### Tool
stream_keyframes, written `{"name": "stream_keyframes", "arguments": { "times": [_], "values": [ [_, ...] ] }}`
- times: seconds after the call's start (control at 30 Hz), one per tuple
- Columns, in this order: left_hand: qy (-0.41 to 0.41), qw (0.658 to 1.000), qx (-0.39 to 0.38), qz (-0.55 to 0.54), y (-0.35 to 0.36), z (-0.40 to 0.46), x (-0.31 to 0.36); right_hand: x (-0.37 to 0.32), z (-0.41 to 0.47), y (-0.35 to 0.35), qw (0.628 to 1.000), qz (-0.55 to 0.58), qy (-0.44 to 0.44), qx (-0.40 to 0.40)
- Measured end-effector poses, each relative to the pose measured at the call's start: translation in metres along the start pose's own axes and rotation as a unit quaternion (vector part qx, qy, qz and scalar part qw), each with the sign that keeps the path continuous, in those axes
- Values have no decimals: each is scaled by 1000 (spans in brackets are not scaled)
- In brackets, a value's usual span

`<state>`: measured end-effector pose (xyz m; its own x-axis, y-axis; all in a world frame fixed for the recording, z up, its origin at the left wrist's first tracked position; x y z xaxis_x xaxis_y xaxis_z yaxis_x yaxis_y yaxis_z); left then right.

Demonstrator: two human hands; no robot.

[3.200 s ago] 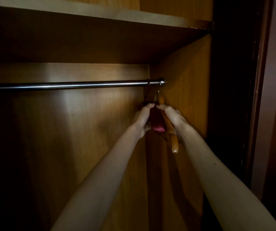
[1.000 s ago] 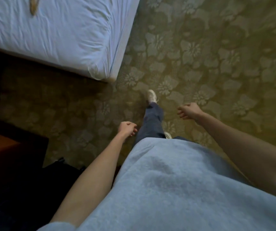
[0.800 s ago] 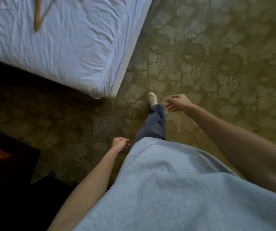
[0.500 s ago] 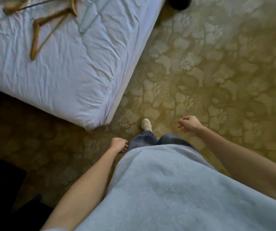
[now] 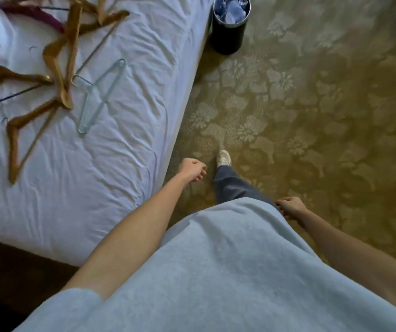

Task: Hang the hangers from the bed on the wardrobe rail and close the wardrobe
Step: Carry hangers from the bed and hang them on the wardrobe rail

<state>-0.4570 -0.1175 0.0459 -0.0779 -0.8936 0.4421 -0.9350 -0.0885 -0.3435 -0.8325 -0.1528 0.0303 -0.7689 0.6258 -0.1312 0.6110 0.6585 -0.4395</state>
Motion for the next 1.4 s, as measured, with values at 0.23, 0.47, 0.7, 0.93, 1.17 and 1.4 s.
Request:
{"name": "stream_keyframes", "arguments": {
  "times": [0.23, 0.47, 0.7, 0.93, 1.17, 1.4],
  "values": [
    [-53, 998, 32, -12, -62, 57, 91, -212, 49, -62, 996, -20, -80, -19],
    [-157, 980, 82, -94, -124, 107, 90, -476, 49, -43, 967, -85, -230, -63],
    [-226, 965, 67, -119, -177, 172, 124, -684, 58, -4, 915, -226, -320, -94],
    [-199, 953, 98, -206, -255, 245, 226, -786, 105, -25, 897, -333, -278, -78],
    [-139, 942, 123, -280, -329, 320, 338, -874, 145, -58, 895, -356, -262, -68],
    [-178, 905, 149, -356, -372, 392, 383, -983, 169, -22, 846, -421, -322, -62]
  ]
}}
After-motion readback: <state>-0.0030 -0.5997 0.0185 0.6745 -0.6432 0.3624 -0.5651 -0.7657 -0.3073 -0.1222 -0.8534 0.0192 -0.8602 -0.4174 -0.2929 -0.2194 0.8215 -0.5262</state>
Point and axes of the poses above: each hand's wrist, its own z-axis towards the middle knuckle, its own y-axis out of the palm, x = y × z, the point moved 8 cm from there along z, towards the middle knuckle, and after that the axes turned 3 degrees about x, right-handed, at the moved point
